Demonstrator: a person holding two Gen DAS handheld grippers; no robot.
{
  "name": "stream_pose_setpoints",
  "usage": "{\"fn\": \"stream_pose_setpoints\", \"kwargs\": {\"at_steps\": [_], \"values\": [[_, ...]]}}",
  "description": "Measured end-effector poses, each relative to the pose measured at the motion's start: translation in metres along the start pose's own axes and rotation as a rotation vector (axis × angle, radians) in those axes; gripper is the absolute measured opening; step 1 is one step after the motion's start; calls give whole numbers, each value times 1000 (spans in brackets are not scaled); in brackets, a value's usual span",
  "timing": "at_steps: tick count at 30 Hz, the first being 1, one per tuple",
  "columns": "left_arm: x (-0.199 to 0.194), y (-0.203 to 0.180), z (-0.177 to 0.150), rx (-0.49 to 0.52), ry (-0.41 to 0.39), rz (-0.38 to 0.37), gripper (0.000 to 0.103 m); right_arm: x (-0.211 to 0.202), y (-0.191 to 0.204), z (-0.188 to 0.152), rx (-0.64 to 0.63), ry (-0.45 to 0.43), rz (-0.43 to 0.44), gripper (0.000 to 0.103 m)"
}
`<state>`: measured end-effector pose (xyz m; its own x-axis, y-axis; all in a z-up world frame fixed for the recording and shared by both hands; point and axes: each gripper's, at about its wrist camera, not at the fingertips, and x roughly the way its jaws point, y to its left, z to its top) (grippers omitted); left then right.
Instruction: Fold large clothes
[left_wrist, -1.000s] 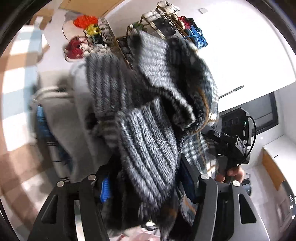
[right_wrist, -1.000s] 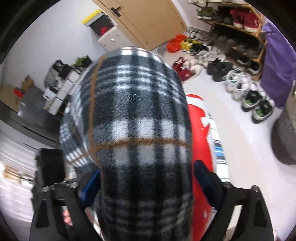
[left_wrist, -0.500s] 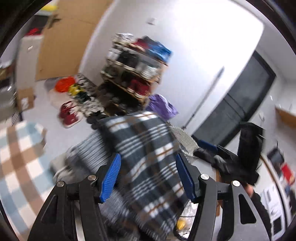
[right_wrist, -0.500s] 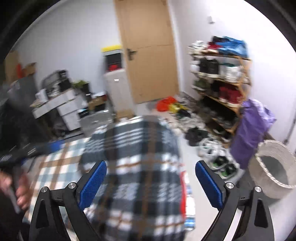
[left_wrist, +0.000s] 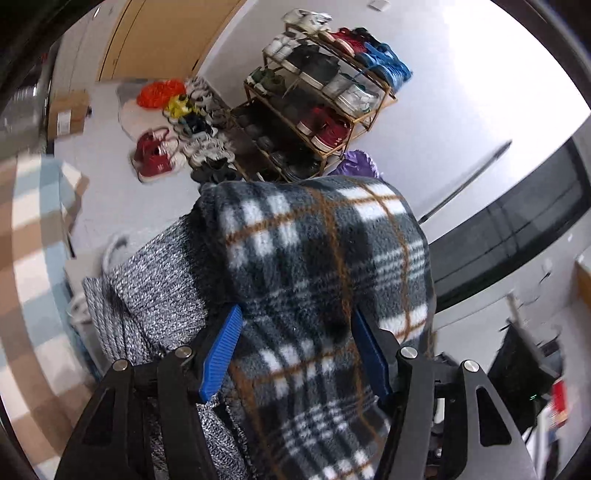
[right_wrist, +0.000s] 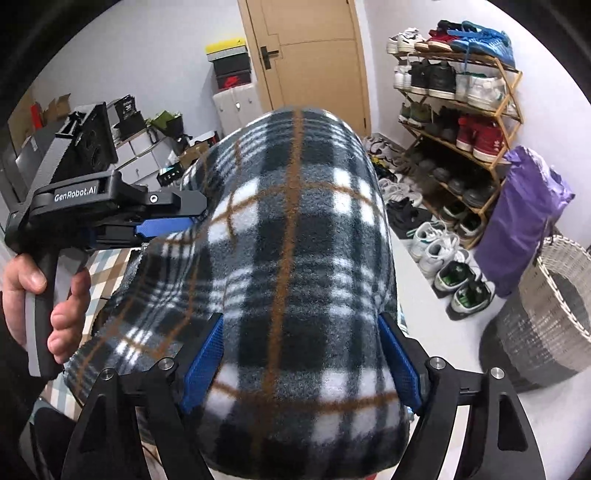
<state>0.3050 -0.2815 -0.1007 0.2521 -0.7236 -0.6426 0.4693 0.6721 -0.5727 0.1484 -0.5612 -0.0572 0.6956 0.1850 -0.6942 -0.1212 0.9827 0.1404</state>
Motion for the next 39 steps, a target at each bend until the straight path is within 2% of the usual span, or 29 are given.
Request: {"fn": "stream_pose_setpoints", "kwargs": {"at_steps": [3, 5, 7, 8, 10, 11, 12, 14, 16, 18, 21, 22, 25, 28, 31, 35, 39], "values": [[-30, -31, 0, 17, -19, 47, 56, -21, 2, 1, 24, -54, 8, 82], [-57, -45, -6, 33, -72, 38, 56, -46, 4, -3, 67, -158, 7, 82], [-79, -55, -17, 74, -114, 50, 58, -68, 8, -6, 84, -219, 11, 87], [-92, -60, -26, 96, -137, 64, 60, -82, 13, -10, 90, -247, 14, 88], [-111, -69, -45, 147, -180, 91, 74, -105, 23, -20, 104, -306, 18, 88], [-118, -72, -54, 170, -204, 108, 77, -117, 30, -27, 107, -333, 11, 89], [-130, -78, -70, 213, -236, 134, 81, -125, 35, -31, 109, -355, 11, 95], [-143, -85, -99, 277, -284, 175, 81, -144, 51, -49, 116, -417, -8, 103], [-150, -93, -129, 331, -316, 203, 81, -160, 71, -76, 105, -476, -44, 103], [-153, -95, -156, 350, -331, 209, 83, -165, 87, -102, 94, -498, -74, 103], [-158, -92, -199, 366, -377, 220, 93, -168, 109, -149, 115, -538, -96, 103], [-163, -92, -212, 373, -406, 231, 100, -167, 115, -162, 123, -546, -107, 103], [-175, -91, -251, 403, -517, 316, 102, -171, 133, -195, 148, -584, -126, 103], [-185, -91, -271, 394, -544, 368, 102, -187, 152, -217, 156, -674, -160, 103], [-193, -99, -289, 416, -548, 355, 102, -207, 173, -234, 125, -757, -218, 103], [-199, -113, -307, 445, -558, 357, 102, -223, 191, -250, 98, -774, -245, 103], [-198, -123, -323, 456, -584, 411, 102, -231, 202, -270, 85, -762, -253, 103]]}}
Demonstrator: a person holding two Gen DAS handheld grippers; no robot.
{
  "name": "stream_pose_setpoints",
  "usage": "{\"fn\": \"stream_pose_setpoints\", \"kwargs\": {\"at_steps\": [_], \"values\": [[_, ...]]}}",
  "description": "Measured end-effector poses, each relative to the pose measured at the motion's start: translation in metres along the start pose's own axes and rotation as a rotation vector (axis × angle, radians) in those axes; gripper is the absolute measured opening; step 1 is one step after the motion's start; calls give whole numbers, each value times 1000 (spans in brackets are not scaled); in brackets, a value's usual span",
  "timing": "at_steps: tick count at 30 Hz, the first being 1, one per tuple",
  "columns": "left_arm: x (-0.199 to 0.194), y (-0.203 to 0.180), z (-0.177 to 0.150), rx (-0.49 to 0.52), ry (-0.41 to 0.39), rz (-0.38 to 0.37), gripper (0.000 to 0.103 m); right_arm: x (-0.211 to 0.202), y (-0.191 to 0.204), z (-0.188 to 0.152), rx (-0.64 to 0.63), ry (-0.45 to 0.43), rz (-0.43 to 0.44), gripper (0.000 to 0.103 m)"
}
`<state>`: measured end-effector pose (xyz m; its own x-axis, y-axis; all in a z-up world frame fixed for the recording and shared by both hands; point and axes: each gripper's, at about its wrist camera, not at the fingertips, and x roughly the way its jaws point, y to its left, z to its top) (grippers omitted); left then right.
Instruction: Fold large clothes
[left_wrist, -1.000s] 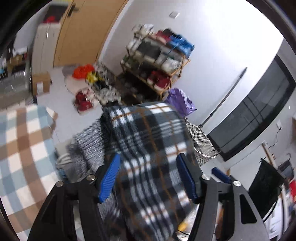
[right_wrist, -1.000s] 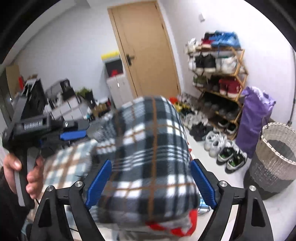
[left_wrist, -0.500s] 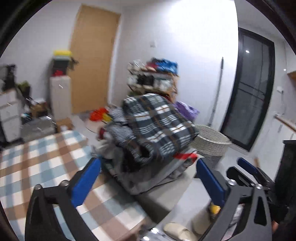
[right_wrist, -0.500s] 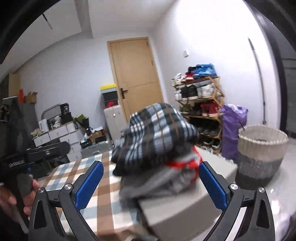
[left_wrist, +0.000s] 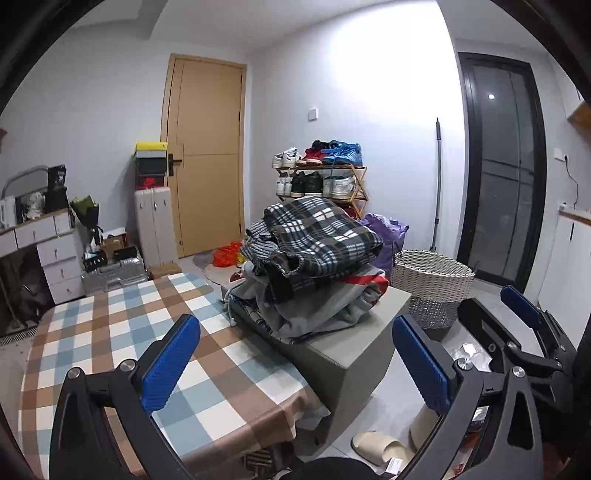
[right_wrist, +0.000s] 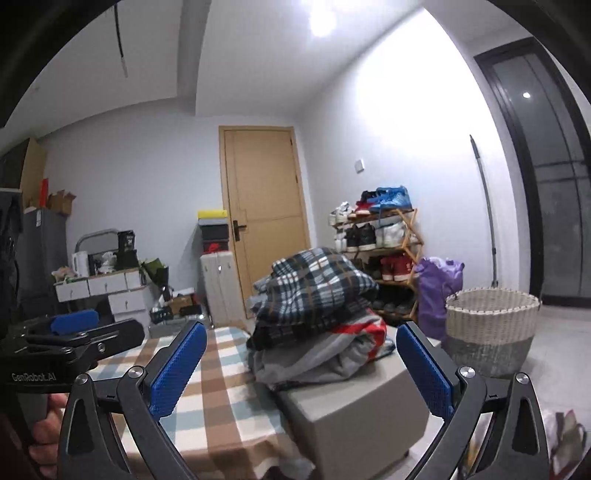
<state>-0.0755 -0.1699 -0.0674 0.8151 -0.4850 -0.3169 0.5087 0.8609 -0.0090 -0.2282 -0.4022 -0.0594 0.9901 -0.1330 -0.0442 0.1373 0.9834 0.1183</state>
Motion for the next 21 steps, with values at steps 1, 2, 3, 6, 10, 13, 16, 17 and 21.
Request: {"fn": "stream_pose_setpoints", "kwargs": {"at_steps": [1, 2, 3, 6, 10, 13, 16, 17, 21], "values": [[-2, -3, -1, 11, -9, 19, 102, -3, -1, -1, 8, 4, 1, 103], [-4, -5, -2, 17, -23, 24, 102, -6, -2, -2, 18, 4, 10, 103], [-5, -7, -4, 17, -32, 24, 102, -10, -4, -3, 29, 2, 18, 103], [-5, -5, -2, -12, -34, 10, 102, -16, -8, -5, 42, -18, 3, 103], [4, -7, -2, -2, -31, 37, 102, -15, -12, -7, 53, 1, 4, 103], [10, -8, -3, -10, -22, 41, 102, -16, -15, -7, 73, 0, 8, 103], [14, -9, -5, -18, -7, 43, 102, -20, -14, -6, 67, -16, -8, 103], [14, -10, -6, -18, -7, 41, 102, -21, -14, -6, 67, -21, -12, 103], [15, -10, -8, -18, -2, 48, 102, -23, -18, -6, 110, -18, 18, 103]]}}
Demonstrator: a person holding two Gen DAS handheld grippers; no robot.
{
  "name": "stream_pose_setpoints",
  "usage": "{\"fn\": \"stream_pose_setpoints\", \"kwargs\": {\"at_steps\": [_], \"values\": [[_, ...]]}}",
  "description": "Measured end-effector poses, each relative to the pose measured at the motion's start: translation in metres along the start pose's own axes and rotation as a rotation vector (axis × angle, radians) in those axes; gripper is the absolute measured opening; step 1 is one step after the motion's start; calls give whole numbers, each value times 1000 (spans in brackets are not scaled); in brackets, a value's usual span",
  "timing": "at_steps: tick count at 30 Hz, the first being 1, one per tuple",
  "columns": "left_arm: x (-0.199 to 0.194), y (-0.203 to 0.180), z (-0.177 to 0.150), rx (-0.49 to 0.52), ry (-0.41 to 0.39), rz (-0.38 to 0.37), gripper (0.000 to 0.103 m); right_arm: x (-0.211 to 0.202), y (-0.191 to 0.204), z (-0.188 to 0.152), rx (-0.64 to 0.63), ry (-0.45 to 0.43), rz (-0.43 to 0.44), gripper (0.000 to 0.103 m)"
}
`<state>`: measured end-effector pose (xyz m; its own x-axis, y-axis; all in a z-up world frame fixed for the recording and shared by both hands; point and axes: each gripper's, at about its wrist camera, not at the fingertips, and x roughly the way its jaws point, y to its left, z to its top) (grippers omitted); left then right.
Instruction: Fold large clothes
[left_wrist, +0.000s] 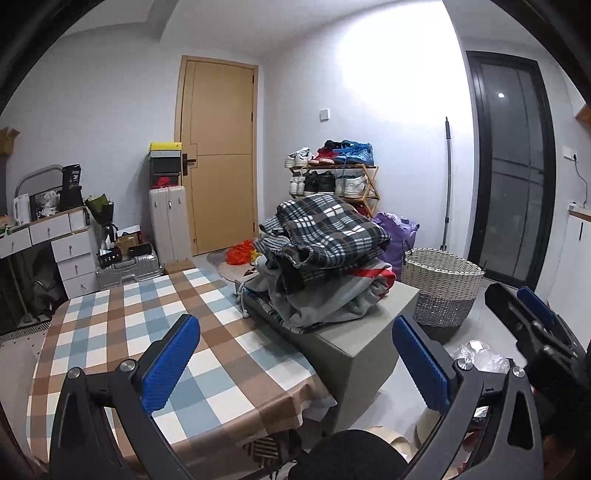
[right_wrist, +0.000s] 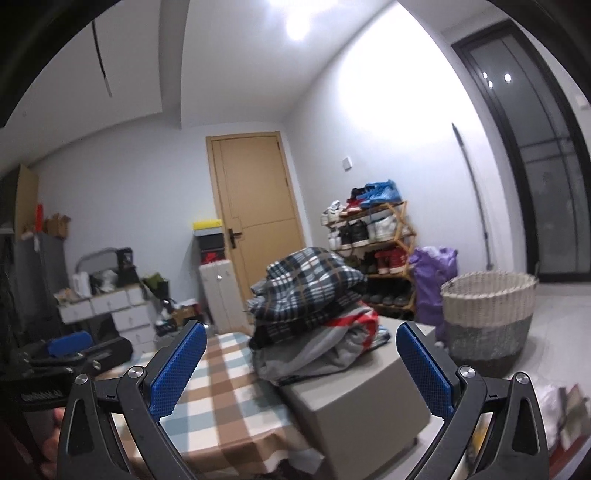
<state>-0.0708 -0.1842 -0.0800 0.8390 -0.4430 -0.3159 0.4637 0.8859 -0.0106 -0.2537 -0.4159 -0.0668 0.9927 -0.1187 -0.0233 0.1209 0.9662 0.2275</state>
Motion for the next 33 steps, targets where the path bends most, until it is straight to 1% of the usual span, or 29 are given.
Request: {"fn": "stream_pose_setpoints", "kwargs": {"at_steps": [1, 3, 6, 9, 11, 16, 22, 26, 33], "values": [[0, 1, -1, -6, 3, 3, 102, -1, -2, 0, 14, -1, 10, 103], [-1, 2, -1, -12, 10, 8, 102, -2, -4, 0, 32, -7, 4, 103], [-3, 2, -1, -13, 9, 13, 102, -4, -3, 1, 29, -8, -21, 103], [-8, 0, -1, -5, 1, 25, 102, -10, 1, 1, 8, -29, -27, 103], [-10, -3, 0, 4, 4, 2, 102, -13, 7, 1, -25, -41, -41, 103], [-14, -5, 2, 9, -2, 0, 102, -16, 15, 0, -71, -47, -50, 103], [-14, -4, 2, 2, 5, -11, 102, -18, 16, 0, -74, -54, -48, 103], [-14, -2, 2, -6, 7, -15, 102, -17, 12, 2, -44, -53, -38, 103], [-15, 0, 2, -6, 9, -20, 102, -19, 15, 2, -64, -62, -33, 103]]}}
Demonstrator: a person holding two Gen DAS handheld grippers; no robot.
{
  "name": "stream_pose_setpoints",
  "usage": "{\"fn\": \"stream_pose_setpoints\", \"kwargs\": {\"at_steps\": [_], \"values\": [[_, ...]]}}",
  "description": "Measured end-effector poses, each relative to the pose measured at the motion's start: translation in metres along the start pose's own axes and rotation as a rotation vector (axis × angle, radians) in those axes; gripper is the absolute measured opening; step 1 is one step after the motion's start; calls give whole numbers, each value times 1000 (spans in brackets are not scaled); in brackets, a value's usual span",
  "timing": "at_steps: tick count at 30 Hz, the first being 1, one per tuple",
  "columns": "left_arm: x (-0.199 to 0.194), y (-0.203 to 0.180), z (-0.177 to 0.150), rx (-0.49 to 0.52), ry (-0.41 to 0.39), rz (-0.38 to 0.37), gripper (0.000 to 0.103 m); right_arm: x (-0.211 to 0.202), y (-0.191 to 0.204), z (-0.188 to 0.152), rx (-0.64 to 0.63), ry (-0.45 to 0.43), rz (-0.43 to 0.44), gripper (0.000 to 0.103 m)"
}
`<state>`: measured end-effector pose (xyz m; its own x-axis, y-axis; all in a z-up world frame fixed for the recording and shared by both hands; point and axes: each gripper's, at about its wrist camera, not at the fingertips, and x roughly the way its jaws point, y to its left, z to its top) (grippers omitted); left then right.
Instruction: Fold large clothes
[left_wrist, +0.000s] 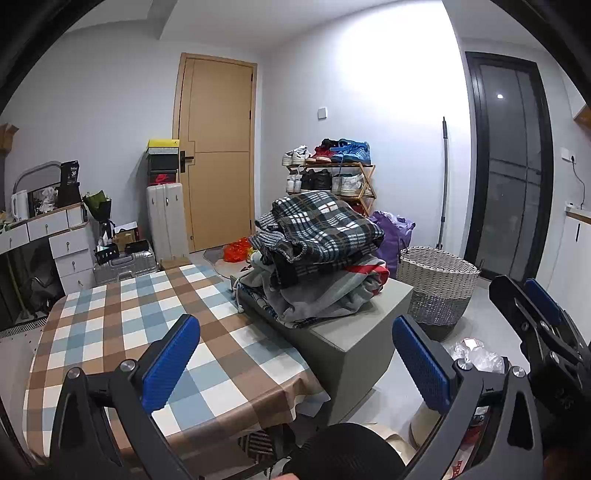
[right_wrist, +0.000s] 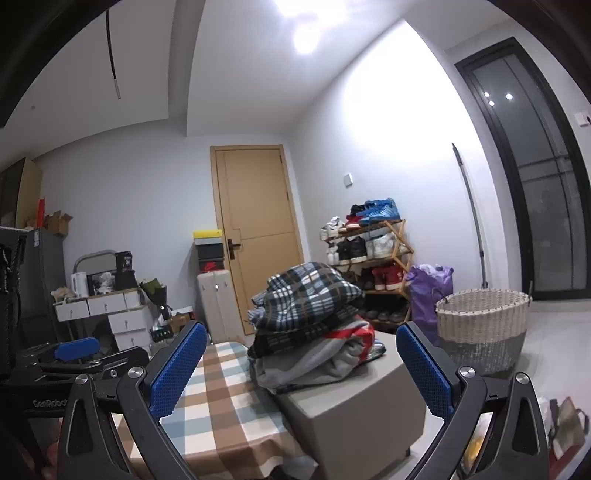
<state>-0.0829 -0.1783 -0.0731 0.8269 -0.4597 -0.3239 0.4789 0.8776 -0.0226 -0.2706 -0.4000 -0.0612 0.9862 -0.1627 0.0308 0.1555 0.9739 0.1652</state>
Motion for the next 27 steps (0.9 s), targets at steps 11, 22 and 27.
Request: {"fn": "stream_pose_setpoints", "kwargs": {"at_steps": [11, 22, 27], "values": [[-1, -5, 1, 16, -3, -8, 102, -3, -2, 1, 14, -7, -4, 103], [1, -9, 2, 30, 11, -14, 102, -5, -6, 2, 29, -8, 1, 103], [0, -11, 1, 35, 4, -9, 102, -6, -6, 3, 19, -7, -16, 103]]}}
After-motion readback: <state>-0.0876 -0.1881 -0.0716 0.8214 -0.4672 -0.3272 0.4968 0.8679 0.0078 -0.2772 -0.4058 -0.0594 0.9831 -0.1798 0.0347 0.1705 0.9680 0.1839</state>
